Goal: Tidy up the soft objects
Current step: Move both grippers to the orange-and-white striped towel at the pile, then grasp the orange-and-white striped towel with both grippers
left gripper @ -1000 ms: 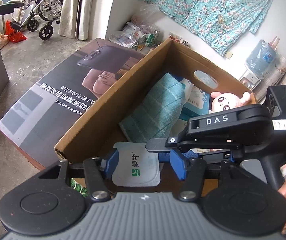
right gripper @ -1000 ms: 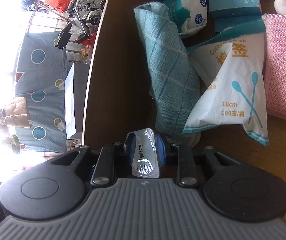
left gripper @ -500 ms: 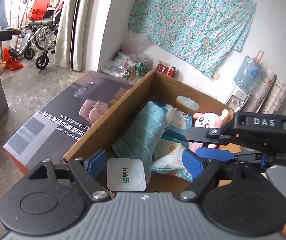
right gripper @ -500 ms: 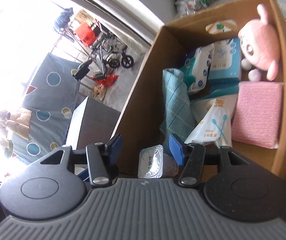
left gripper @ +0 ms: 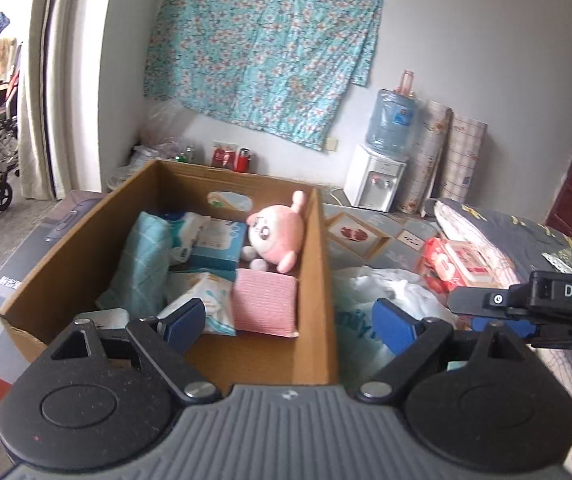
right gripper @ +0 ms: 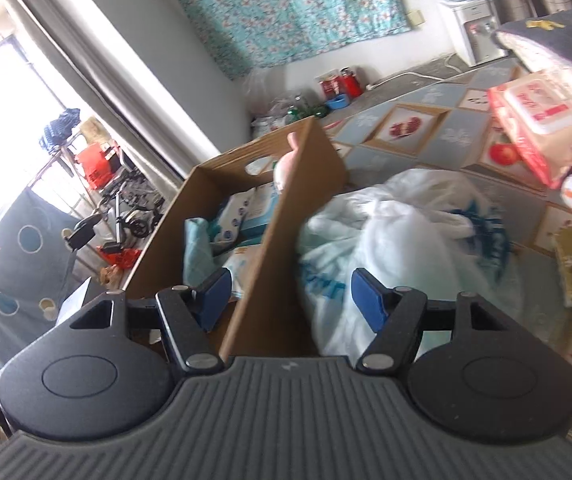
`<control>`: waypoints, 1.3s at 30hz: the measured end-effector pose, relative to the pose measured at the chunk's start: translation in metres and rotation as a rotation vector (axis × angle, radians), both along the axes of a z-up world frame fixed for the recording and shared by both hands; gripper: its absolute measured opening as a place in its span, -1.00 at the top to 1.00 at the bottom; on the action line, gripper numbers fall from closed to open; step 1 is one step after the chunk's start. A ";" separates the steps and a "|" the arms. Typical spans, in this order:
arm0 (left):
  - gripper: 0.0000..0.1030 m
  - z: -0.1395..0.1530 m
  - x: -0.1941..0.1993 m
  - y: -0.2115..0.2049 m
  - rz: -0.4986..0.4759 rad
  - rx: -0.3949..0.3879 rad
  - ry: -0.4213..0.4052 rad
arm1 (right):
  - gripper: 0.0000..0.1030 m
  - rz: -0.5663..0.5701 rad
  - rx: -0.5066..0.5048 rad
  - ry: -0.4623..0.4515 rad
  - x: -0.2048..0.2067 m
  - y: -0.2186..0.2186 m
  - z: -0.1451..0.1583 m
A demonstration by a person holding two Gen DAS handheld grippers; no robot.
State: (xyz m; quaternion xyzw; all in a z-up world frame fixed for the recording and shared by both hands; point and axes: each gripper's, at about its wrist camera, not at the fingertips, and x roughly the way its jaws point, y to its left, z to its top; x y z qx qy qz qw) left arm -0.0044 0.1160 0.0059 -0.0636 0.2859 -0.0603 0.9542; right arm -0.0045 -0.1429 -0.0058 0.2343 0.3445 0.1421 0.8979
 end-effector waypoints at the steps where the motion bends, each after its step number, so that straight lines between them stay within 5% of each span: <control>1: -0.78 0.000 0.000 -0.009 -0.024 0.002 -0.003 | -0.29 -0.028 -0.013 0.000 -0.008 -0.013 -0.004; 11: -0.77 -0.018 0.009 -0.118 -0.269 0.023 -0.013 | -0.29 -0.251 -0.148 0.023 -0.049 -0.127 -0.028; 17: -0.62 -0.029 0.039 -0.177 -0.353 0.017 0.013 | -0.20 -0.261 -0.276 0.026 -0.035 -0.167 -0.030; 26: -0.09 -0.054 0.117 -0.231 -0.399 -0.096 0.273 | 0.10 -0.195 -0.402 0.117 0.026 -0.200 -0.061; 33: -0.01 -0.087 0.163 -0.262 -0.426 -0.171 0.452 | 0.10 -0.107 -0.487 0.203 0.070 -0.211 -0.094; 39: -0.02 -0.106 0.181 -0.291 -0.460 -0.205 0.543 | 0.44 -0.066 -0.482 0.244 0.082 -0.215 -0.113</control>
